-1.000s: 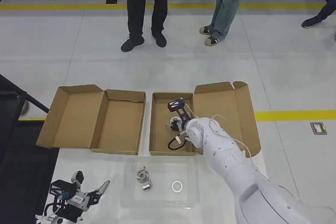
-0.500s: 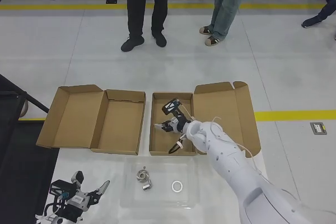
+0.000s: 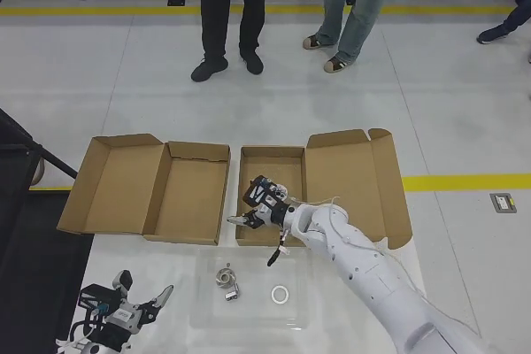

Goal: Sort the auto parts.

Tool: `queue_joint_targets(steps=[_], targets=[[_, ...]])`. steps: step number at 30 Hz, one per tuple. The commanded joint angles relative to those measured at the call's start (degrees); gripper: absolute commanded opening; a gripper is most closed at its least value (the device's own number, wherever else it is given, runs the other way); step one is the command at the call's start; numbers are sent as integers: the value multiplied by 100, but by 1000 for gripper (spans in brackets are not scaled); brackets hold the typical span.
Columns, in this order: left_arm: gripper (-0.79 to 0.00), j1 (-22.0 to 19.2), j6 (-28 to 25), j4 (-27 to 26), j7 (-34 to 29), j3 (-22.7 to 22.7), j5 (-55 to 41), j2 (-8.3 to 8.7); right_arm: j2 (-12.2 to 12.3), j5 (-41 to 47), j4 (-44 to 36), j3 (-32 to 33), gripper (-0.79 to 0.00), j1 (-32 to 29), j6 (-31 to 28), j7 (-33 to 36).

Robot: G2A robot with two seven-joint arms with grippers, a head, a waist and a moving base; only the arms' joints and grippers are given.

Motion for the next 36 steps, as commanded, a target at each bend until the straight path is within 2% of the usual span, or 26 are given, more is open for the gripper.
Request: queue_joint_targets(steps=[1, 8, 14, 20, 27, 36], targets=[[0, 0, 0, 0, 0, 0, 0, 0, 151, -139, -606, 194, 0, -269, 0, 146], [0, 0, 0, 0, 0, 0, 0, 0, 663, -597, -2801, 980, 0, -1466, -442, 1080], [0, 0, 0, 0, 0, 0, 0, 0, 912, -825, -4109, 1386, 0, -2302, -836, 1906], [0, 0, 0, 0, 0, 0, 0, 0, 1073, -1100, -4815, 1540, 0, -2890, -1193, 2661], [0, 0, 0, 0, 0, 0, 0, 0, 1127, -1481, -5294, 1415, 0, -3281, -814, 3682], [0, 0, 0, 0, 0, 0, 0, 0, 1138, -1698, -5336, 1259, 0, -3388, -503, 4638]])
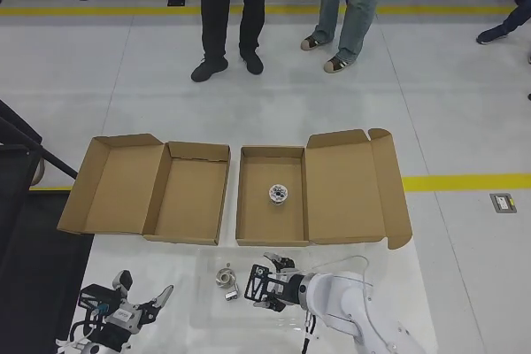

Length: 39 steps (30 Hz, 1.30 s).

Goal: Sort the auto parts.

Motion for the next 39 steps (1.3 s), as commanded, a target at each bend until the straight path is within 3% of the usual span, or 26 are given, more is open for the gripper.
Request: queue_joint_targets(steps=[1, 16, 27, 33, 39], targets=[[0, 0, 0, 0, 0, 0, 0, 0, -6, 14, 8, -41, 0, 9, 34, 199], [0, 0, 0, 0, 0, 0, 0, 0, -10, 46, 177, -29, 0, 0, 225, 82], [0, 0, 0, 0, 0, 0, 0, 0, -157, 186, 777, -660, 0, 563, -58, 1236], [0, 0, 0, 0, 0, 0, 0, 0, -319, 251, 1233, -1075, 0, 914, 284, 1965], [0, 0, 0, 0, 0, 0, 0, 0, -454, 253, 1535, -1403, -3, 1145, 412, 2253]])
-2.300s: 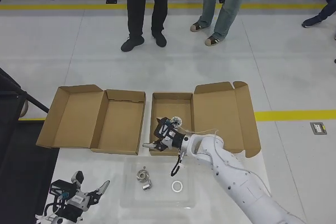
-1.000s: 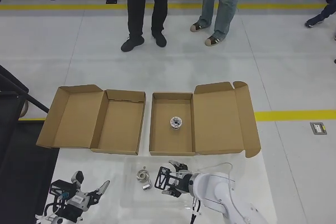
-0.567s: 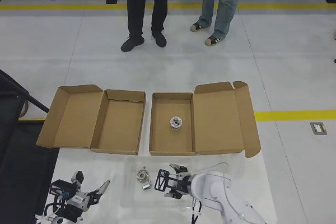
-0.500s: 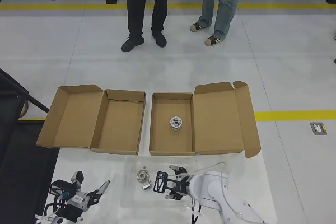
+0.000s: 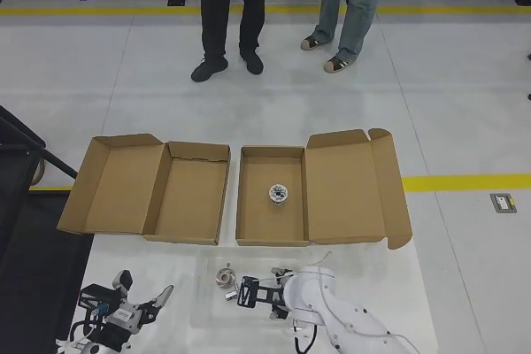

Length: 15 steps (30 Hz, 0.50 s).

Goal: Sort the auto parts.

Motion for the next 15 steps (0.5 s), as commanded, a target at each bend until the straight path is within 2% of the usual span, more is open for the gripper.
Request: queue_joint_targets(steps=[1, 4, 8, 13, 15], targets=[[0, 0, 0, 0, 0, 0, 0, 0, -34, -37, 46, -96, -74, 30, 55, 105], [0, 0, 0, 0, 0, 0, 0, 0, -94, -97, 90, -241, -102, 78, 180, 293], [0, 0, 0, 0, 0, 0, 0, 0, -156, -223, 107, -390, -219, 101, 331, 449], [0, 0, 0, 0, 0, 0, 0, 0, -224, -315, 140, -502, -243, 98, 540, 638], [0, 0, 0, 0, 0, 0, 0, 0, -250, -350, 168, -531, -209, 106, 607, 678]])
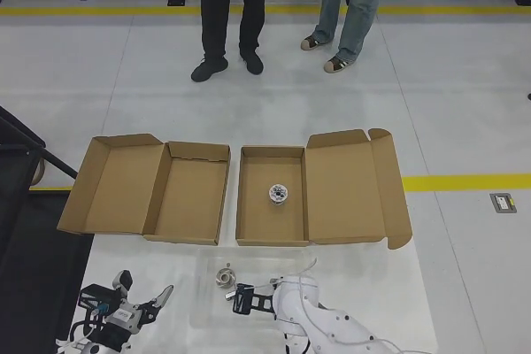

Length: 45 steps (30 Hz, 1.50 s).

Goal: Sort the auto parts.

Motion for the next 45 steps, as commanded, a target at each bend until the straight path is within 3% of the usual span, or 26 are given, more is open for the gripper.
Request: queue_joint_targets(steps=[1, 3, 8, 26, 29, 32, 33, 40, 45], targets=[[0, 0, 0, 0, 0, 0, 0, 0, -20, -28, 40, -5, -194, 12, 73, 22], [0, 0, 0, 0, 0, 0, 0, 0, -29, -39, 84, 27, -160, 31, 100, -17], [0, 0, 0, 0, 0, 0, 0, 0, -34, -79, 182, 120, -194, 59, 68, -44], [0, 0, 0, 0, 0, 0, 0, 0, -70, -91, 450, 332, -459, 168, -160, -126], [0, 0, 0, 0, 0, 0, 0, 0, -61, -116, 399, 376, -545, 149, -219, -185], [0, 0, 0, 0, 0, 0, 0, 0, -32, -159, 285, 449, -690, 97, -312, -331], [0, 0, 0, 0, 0, 0, 0, 0, -17, -178, 233, 480, -785, 69, -350, -400], [0, 0, 0, 0, 0, 0, 0, 0, 155, -406, -380, 837, -785, -268, -675, -1169], [0, 0, 0, 0, 0, 0, 0, 0, 359, -654, -1093, 1377, -785, -769, -731, -2387]])
